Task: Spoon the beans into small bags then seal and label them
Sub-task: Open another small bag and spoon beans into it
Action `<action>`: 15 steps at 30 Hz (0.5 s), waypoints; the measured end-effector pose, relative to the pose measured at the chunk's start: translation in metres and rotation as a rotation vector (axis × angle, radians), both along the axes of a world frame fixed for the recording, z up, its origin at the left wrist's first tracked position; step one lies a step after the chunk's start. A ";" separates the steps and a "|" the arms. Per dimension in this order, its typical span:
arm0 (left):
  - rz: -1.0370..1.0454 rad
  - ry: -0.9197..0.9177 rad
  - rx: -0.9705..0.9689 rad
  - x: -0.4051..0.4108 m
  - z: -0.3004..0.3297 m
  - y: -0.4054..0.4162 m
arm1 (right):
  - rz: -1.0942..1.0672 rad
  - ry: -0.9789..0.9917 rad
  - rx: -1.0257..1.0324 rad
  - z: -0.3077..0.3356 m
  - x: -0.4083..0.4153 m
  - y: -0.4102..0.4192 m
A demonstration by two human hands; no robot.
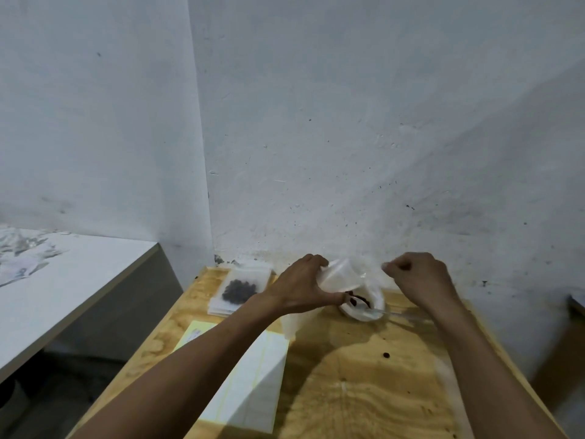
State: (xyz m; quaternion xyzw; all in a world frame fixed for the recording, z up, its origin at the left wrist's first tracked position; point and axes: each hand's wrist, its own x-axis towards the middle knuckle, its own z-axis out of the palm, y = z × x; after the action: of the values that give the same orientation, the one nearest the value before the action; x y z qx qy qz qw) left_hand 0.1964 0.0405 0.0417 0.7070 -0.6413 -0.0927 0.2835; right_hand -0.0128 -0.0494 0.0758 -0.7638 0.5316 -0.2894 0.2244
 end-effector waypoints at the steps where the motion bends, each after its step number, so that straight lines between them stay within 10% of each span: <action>1: 0.030 0.060 0.030 0.002 -0.001 -0.002 | -0.089 0.165 0.033 -0.005 -0.008 -0.005; 5: 0.096 0.469 0.121 0.002 -0.004 -0.007 | -0.160 0.388 0.316 -0.034 -0.033 -0.012; 9: 0.075 0.767 0.221 -0.004 -0.013 -0.019 | -0.039 -0.048 0.517 -0.064 -0.038 -0.013; 15: 0.047 0.849 0.289 -0.022 -0.017 -0.035 | -0.098 -0.138 0.135 -0.065 -0.034 -0.017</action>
State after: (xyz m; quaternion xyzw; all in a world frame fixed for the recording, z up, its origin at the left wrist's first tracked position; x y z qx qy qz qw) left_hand 0.1745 0.0051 0.0249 0.6530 -0.4325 -0.4566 0.4219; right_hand -0.0467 -0.0663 0.0111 -0.6981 0.5700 -0.3155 0.2971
